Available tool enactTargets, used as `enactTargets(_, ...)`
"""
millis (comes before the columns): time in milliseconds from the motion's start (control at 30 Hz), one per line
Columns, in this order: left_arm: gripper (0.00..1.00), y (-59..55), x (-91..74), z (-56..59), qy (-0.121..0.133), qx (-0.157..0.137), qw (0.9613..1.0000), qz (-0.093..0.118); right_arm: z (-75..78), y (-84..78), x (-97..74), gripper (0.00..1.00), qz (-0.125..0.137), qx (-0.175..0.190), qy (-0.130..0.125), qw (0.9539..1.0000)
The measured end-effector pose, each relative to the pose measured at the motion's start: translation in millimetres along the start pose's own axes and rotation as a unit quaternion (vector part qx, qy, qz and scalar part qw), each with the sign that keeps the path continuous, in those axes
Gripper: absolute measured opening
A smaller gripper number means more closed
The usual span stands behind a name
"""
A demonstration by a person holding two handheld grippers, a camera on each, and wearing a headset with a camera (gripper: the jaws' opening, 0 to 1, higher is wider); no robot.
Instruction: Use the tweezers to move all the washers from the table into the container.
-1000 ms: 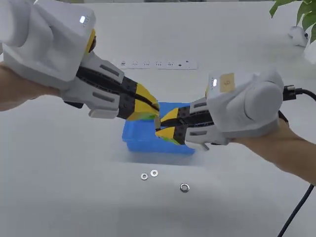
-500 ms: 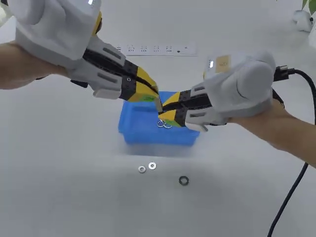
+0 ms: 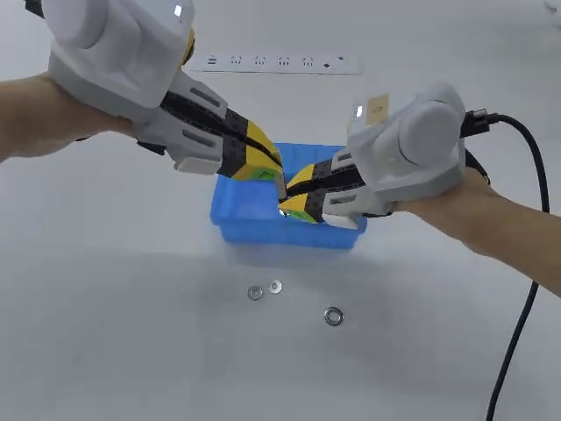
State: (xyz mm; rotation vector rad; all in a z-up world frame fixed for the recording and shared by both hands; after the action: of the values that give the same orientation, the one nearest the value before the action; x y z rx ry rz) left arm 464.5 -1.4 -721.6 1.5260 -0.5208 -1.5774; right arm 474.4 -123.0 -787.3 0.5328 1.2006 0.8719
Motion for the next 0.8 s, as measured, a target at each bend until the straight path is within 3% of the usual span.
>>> enactTargets(433,0.06,3.6,-1.1,0.6,0.003,0.004,1.0,0.002,1.6,2.3,-2.4,0.11,-0.002,0.005,-0.01,0.9999)
enactTargets(800,0.06,27.2,-8.8,19.3,0.007,0.029,0.9994,0.018,0.3,14.6,-30.2,0.11,0.015,0.0,-0.04,0.9991)
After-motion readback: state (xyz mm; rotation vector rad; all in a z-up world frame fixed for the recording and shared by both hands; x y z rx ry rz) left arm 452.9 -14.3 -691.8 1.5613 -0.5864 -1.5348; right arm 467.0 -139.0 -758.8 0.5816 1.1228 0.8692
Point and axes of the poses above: the centre of the closed fingertips' face, and the gripper's own axes: x roughly forward along the fingers, z roughly to its right, y roughly out of its top, the point moved 9 cm from there along -x, roughly backward along the fingers, and after that the axes turned 15 degrees about -x, right-handed, at the moved point
